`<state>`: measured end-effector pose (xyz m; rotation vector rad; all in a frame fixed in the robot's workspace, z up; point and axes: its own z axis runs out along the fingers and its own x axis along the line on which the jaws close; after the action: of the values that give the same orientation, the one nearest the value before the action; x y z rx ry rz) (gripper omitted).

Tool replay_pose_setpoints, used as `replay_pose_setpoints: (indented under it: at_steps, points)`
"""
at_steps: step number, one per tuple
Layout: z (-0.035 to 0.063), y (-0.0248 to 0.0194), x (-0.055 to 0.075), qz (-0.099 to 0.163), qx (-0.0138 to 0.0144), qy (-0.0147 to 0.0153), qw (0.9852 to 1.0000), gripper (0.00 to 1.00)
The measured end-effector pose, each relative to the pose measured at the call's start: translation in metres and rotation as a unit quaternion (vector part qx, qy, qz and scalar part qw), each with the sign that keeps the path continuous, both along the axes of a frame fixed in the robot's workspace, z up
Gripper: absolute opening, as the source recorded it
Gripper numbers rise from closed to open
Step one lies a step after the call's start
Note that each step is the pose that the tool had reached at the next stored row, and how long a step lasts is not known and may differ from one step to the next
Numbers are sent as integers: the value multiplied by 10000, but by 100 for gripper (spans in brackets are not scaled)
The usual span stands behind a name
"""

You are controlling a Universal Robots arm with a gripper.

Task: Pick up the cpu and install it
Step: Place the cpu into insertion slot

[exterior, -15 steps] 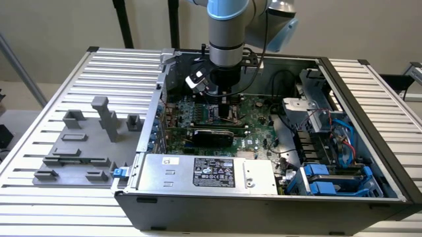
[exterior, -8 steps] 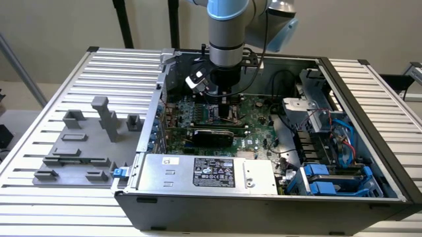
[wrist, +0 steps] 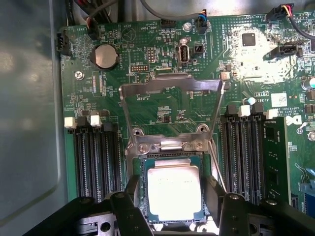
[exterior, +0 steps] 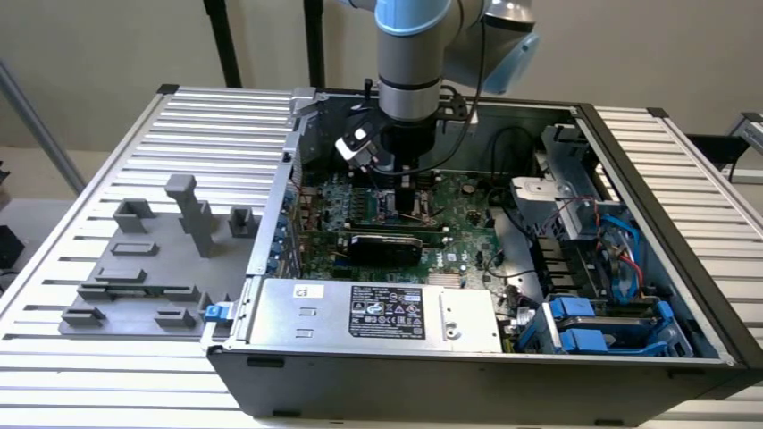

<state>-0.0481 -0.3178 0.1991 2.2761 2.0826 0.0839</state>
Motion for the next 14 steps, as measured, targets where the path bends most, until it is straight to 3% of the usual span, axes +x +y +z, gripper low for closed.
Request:
replay_pose_setpoints:
  at_steps: [14]
  points:
    - [122,-8,-10,0,56,7,10000,61]
